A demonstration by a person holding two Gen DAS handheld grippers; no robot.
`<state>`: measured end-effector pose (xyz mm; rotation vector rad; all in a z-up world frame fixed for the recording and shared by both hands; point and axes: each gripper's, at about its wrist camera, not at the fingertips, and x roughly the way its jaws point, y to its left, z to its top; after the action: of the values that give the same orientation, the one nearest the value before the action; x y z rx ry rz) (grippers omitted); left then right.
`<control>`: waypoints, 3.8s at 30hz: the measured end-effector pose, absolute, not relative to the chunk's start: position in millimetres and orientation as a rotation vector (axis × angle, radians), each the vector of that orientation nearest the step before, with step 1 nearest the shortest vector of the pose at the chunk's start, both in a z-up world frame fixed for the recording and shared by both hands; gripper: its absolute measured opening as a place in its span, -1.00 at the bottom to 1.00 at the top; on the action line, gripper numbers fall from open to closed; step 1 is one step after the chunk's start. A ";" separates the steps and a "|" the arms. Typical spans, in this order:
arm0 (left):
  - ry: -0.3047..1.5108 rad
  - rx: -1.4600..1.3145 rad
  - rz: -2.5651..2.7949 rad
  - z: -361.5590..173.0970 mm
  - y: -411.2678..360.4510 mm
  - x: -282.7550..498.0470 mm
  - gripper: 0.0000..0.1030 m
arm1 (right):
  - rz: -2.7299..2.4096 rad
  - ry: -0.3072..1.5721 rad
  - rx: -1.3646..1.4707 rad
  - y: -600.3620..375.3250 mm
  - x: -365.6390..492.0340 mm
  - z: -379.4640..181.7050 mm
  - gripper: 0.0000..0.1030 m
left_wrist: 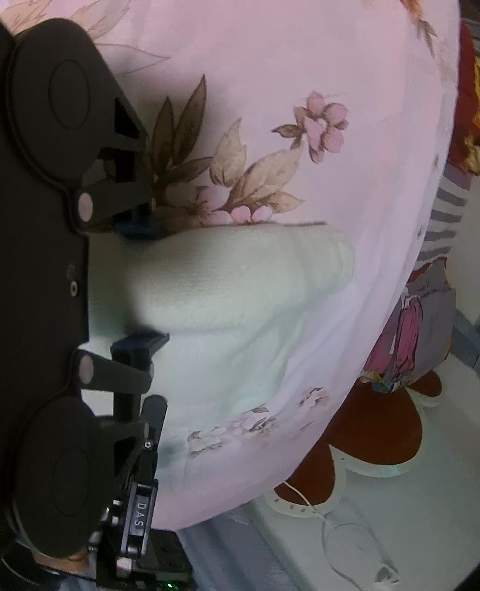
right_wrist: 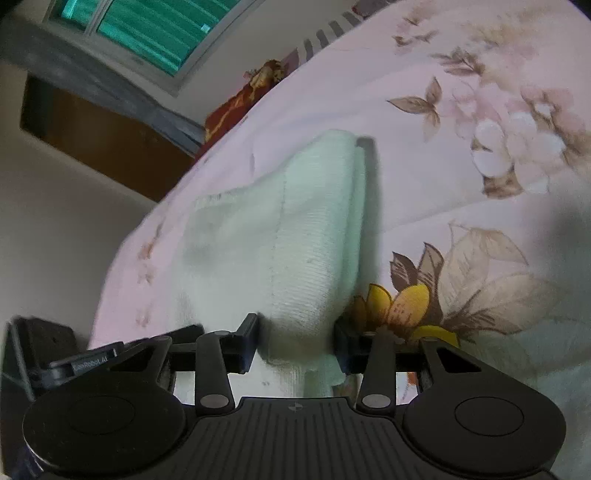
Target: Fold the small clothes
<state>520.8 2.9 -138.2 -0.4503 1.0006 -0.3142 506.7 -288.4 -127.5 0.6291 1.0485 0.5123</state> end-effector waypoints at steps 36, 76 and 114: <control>0.903 -0.348 -0.313 -80.1 249.4 439.3 -0.29 | 0.537 0.882 0.301 18.4 436.6 -52.8 -0.43; 0.767 -0.166 -0.327 -82.6 239.7 450.9 -0.52 | 0.348 0.812 -0.005 67.5 477.4 -89.9 -0.55; 0.791 -0.126 -0.100 -93.1 211.3 276.1 -0.74 | 0.333 0.818 -0.114 26.2 333.8 -108.8 -0.55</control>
<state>276.1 211.3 -93.1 -0.1262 0.7907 -0.0996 333.8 26.2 -108.8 -0.1141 0.8183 0.3335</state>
